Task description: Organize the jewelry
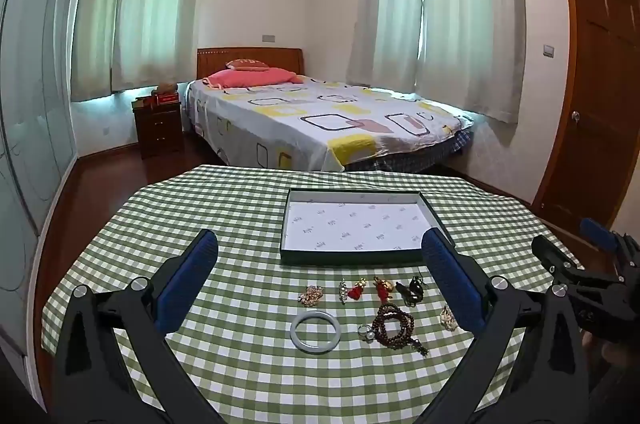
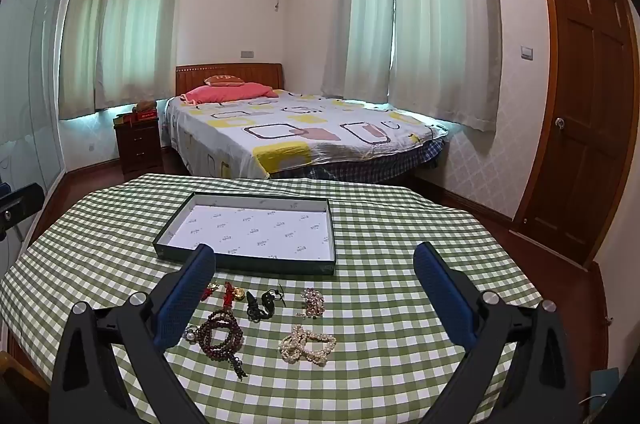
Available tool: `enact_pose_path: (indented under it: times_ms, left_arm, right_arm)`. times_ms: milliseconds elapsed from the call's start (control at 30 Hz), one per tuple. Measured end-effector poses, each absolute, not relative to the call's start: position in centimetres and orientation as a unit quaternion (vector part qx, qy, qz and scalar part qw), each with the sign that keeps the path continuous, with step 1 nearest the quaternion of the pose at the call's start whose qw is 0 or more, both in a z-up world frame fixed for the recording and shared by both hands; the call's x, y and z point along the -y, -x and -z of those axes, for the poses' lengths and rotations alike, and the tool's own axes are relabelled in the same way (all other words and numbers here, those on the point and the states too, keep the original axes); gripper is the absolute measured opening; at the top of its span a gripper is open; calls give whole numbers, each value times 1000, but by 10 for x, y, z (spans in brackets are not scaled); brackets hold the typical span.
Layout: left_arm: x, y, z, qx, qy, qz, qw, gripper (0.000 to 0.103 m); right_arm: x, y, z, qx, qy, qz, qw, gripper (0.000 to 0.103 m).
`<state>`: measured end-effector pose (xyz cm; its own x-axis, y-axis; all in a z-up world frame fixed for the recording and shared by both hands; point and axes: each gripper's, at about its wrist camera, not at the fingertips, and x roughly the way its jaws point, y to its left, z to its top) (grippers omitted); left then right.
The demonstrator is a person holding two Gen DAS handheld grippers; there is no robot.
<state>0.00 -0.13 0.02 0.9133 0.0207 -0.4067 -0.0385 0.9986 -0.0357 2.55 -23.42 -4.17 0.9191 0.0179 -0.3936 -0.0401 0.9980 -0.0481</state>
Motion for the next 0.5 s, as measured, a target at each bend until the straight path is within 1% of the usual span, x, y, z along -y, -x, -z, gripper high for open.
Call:
enact_pose_path:
  times_ms: [333,367,500]
  left_arm:
    - [10,4,-2,-198,13,-46,979,99]
    - [3,6,-5,-209,22,-16,977,99]
    - [2,7,-6,-208,22,-20,978,99]
  right_arm:
    - [235,-26,42,-200,27,-15,979,97]
    - [235,-26,42,-199,27,-15,980,97]
    - [235,-25,40,-197,27,-14,980,97]
